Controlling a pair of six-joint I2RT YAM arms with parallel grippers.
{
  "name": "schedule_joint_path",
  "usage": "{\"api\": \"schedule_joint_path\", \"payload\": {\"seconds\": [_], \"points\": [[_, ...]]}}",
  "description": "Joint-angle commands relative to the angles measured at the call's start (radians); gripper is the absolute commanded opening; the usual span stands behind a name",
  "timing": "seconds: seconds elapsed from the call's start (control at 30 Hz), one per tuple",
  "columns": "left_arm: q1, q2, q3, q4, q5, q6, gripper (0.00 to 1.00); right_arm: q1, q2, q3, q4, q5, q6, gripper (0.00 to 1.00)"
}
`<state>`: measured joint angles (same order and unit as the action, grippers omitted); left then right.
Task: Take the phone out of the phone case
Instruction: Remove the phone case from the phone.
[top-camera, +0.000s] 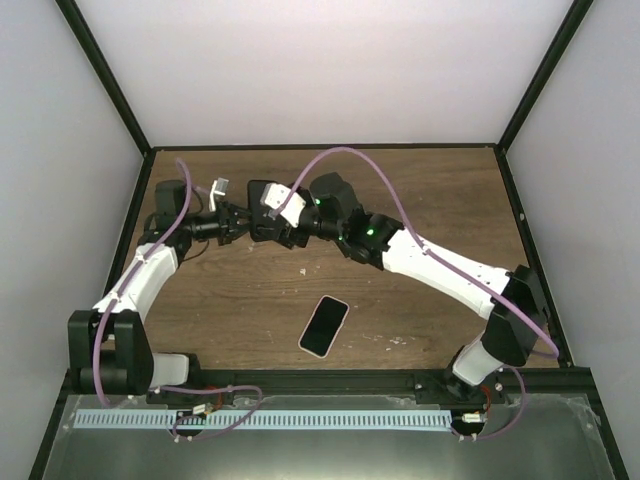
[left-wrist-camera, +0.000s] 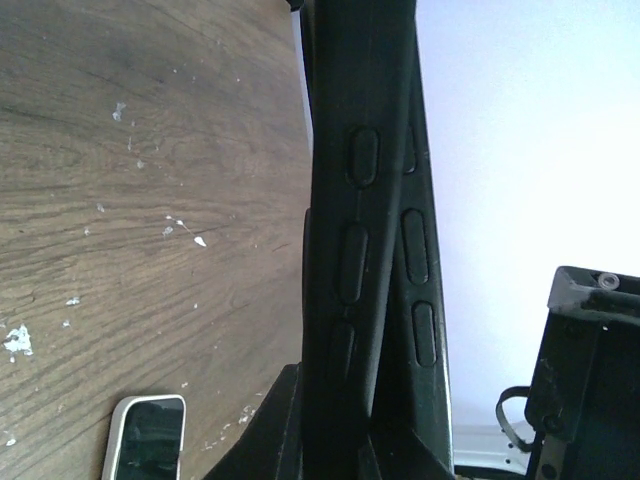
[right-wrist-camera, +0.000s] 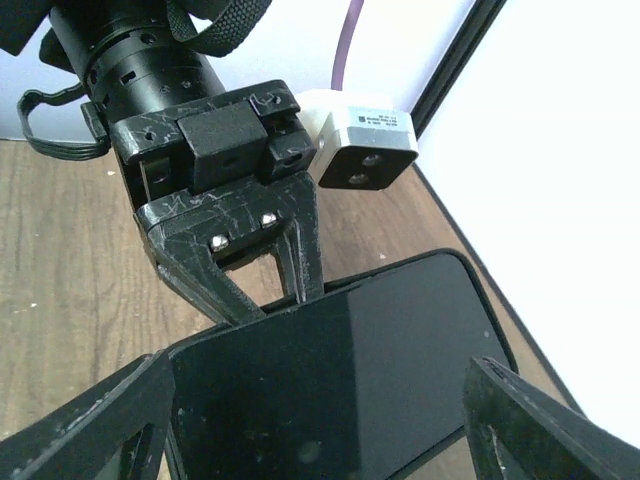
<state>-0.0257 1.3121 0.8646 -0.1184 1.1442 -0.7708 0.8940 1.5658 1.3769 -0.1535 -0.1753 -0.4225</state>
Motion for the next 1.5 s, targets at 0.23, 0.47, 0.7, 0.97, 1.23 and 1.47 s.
{"api": "schedule_joint_path", "payload": {"seconds": [0.23, 0.47, 0.7, 0.97, 1.23, 1.47], "points": [[0.004, 0.011, 0.009, 0.066, 0.061, -0.054, 0.0, 0.08, 0.049, -0.025, 0.125, 0.234, -0.172, 0.73], [0.004, 0.022, 0.01, 0.066, 0.059, -0.05, 0.0, 0.086, 0.048, -0.067, 0.139, 0.216, -0.18, 0.74], [0.006, 0.039, 0.015, 0.047, 0.046, -0.025, 0.0, 0.087, 0.034, -0.019, 0.067, 0.151, -0.123, 0.74], [0.009, 0.047, 0.023, 0.031, 0.041, -0.016, 0.0, 0.088, 0.039, 0.015, 0.024, 0.112, -0.087, 0.72], [0.009, 0.044, 0.022, 0.036, 0.046, -0.025, 0.0, 0.095, 0.069, -0.02, 0.069, 0.172, -0.125, 0.71], [0.009, 0.049, 0.022, 0.05, 0.055, -0.043, 0.0, 0.113, 0.097, -0.061, 0.129, 0.283, -0.198, 0.7]]}}
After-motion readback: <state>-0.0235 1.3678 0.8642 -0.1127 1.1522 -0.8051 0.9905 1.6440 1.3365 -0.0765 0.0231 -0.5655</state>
